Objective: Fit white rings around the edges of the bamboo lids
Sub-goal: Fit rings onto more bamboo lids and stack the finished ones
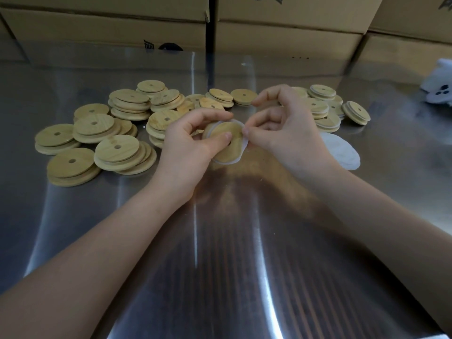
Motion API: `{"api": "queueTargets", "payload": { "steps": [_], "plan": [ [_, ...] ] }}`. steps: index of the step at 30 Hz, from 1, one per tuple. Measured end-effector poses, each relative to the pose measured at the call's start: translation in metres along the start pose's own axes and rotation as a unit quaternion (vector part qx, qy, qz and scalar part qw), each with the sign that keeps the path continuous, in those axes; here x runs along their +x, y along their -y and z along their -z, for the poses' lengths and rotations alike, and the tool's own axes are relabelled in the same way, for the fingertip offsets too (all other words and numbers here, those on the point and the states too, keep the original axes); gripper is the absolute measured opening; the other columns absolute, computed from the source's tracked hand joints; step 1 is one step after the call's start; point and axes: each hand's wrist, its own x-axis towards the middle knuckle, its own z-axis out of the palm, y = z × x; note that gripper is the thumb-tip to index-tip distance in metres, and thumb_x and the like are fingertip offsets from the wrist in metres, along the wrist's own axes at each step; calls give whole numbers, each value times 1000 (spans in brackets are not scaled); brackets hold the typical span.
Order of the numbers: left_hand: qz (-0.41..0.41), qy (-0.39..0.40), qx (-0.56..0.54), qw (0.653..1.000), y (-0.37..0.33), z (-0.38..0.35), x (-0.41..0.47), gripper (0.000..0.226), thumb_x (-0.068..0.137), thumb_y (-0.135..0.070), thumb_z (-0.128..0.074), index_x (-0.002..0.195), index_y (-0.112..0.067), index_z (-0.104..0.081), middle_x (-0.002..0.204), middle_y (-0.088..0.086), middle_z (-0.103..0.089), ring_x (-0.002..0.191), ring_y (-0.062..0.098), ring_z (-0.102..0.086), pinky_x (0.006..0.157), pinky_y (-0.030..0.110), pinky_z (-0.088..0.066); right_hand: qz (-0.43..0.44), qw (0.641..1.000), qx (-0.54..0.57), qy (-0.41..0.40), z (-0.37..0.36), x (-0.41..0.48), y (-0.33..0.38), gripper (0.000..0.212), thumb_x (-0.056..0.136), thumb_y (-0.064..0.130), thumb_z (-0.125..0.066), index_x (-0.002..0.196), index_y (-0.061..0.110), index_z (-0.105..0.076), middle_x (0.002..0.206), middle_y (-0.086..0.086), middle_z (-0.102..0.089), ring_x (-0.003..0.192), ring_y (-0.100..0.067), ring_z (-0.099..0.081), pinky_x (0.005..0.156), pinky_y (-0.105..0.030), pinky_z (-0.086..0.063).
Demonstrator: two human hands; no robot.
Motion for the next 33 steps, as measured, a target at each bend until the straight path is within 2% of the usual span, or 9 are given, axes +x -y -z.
{"api": "queueTargets", "payload": {
  "steps": [5, 7, 11, 13, 17, 20, 24, 27, 33],
  "plan": [
    [-35, 3, 46, 998, -1, -3, -1, 28, 81, -1, -74, 93, -25, -67, 95, -4, -72, 90, 5, -69, 77, 19, -54, 56, 997, -50, -33, -4, -3, 0, 38, 77, 1, -70, 93, 28, -48, 71, 0, -68, 64, -17, -63, 65, -23, -50],
    [-34, -10, 28, 999, 0, -3, -1, 29, 83, 2, -72, 95, -24, -69, 97, -5, -73, 96, 7, -69, 82, 21, -54, 71, 995, -58, -35, -6, -4, 0, 38, 77, 4, -70, 93, 30, -47, 71, 2, -66, 67, -21, -64, 65, -25, -50],
    [-28, -32, 16, 999, 1, -1, 1, 32, 84, 3, -69, 97, -26, -71, 103, 1, -73, 102, 14, -68, 91, 29, -53, 79, 992, -88, -34, -11, -7, -1, 37, 78, 14, -73, 93, 34, -46, 71, 3, -65, 67, -13, -63, 66, -26, -50],
    [-28, -33, 20, 999, 0, -1, 1, 33, 83, 3, -69, 95, -28, -72, 102, -1, -73, 102, 13, -67, 91, 30, -53, 68, 994, -79, -43, -11, -7, -1, 36, 76, 15, -73, 92, 33, -47, 70, 2, -66, 65, -14, -63, 67, -31, -53],
    [-29, -31, 30, 999, -2, -1, 2, 34, 83, 2, -69, 92, -30, -73, 101, -4, -74, 102, 11, -68, 91, 31, -54, 21, 998, -13, -50, -7, -5, 0, 38, 70, 9, -71, 90, 29, -47, 71, -7, -69, 65, -25, -64, 76, -52, -56],
    [-18, -31, 27, 999, -3, -1, 3, 35, 83, 4, -67, 91, -29, -73, 102, -1, -74, 101, 12, -68, 90, 31, -54, -8, 999, 28, -45, -6, -3, 0, 39, 65, 10, -72, 91, 24, -47, 68, -8, -69, 67, -30, -66, 78, -55, -56],
    [10, -30, 2, 1000, -4, 2, 4, 34, 84, 7, -65, 91, -25, -74, 98, 0, -75, 96, 12, -70, 84, 26, -55, -37, 996, 71, -25, -3, 0, -3, 41, 71, -1, -71, 97, 17, -46, 66, -8, -69, 64, -22, -66, 70, -48, -60],
    [29, -27, -13, 999, -5, 3, 3, 34, 86, 7, -63, 92, -24, -74, 101, 3, -74, 101, 17, -69, 91, 34, -56, -62, 992, 111, 4, 1, 2, -6, 42, 77, -6, -72, 100, 15, -45, 68, -9, -70, 64, -21, -68, 63, -34, -57],
    [50, 6, -31, 998, -6, 2, 0, 33, 91, 5, -58, 103, -22, -72, 111, 6, -71, 109, 21, -65, 100, 46, -51, -64, 990, 127, 21, 4, 3, -7, 39, 78, -2, -73, 101, 16, -46, 73, -9, -72, 64, -20, -68, 61, -30, -55]
  ]
}}
